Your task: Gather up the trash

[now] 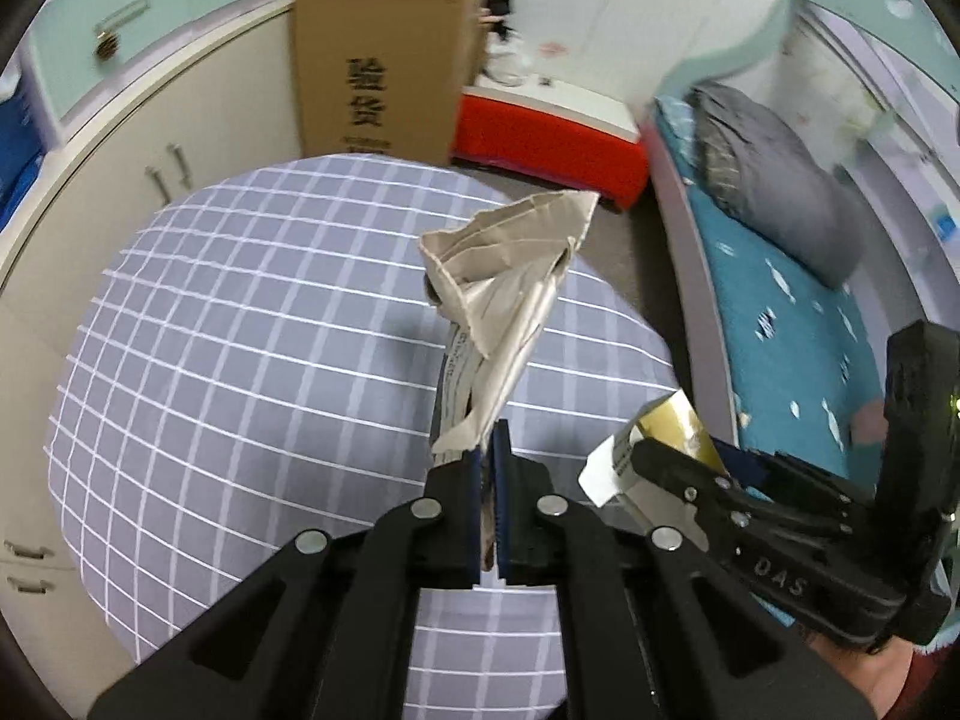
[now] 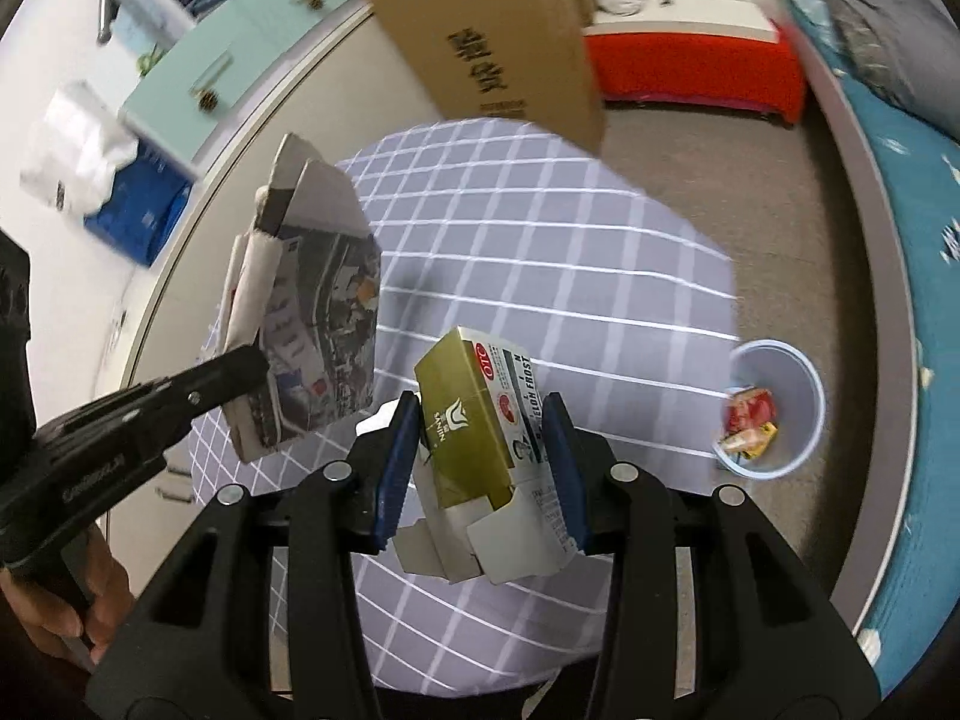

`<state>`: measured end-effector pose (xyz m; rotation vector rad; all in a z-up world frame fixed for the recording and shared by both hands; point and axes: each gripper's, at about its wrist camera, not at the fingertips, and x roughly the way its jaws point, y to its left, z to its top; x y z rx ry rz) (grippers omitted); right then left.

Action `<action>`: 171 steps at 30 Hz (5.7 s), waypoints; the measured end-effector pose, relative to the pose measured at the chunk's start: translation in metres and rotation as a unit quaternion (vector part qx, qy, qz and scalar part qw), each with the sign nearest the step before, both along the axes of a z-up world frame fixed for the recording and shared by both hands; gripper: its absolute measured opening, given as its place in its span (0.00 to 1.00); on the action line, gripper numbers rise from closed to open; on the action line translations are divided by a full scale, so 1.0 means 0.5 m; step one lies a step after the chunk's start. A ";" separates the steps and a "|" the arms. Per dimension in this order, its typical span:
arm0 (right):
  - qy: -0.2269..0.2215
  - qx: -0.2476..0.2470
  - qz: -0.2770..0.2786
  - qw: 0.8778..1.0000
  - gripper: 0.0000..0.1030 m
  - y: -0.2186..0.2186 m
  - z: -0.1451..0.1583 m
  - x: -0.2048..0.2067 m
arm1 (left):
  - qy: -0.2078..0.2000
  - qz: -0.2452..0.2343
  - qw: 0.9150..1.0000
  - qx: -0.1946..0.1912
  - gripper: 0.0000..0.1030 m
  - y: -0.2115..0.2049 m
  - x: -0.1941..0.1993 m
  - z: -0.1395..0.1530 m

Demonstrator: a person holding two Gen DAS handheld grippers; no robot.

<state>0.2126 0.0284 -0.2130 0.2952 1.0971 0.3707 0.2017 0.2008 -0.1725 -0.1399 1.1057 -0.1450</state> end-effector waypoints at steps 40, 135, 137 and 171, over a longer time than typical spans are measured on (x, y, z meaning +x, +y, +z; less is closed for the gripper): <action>-0.052 -0.016 -0.146 0.988 0.71 -0.547 0.029 0.014 | 0.002 -0.144 0.990 0.010 0.03 -0.598 0.121 -0.015; -0.221 -0.076 -0.109 0.966 0.88 -0.238 0.196 -0.509 | -0.198 0.002 0.974 0.106 0.90 -0.298 -0.443 0.170; -0.220 -0.077 -0.109 0.966 0.88 -0.238 0.197 -0.513 | -0.197 0.000 0.975 0.102 0.90 -0.299 -0.451 0.171; -0.228 -0.078 -0.123 0.963 0.89 -0.256 0.221 -0.584 | -0.236 -0.030 0.967 0.092 0.90 -0.330 -0.525 0.217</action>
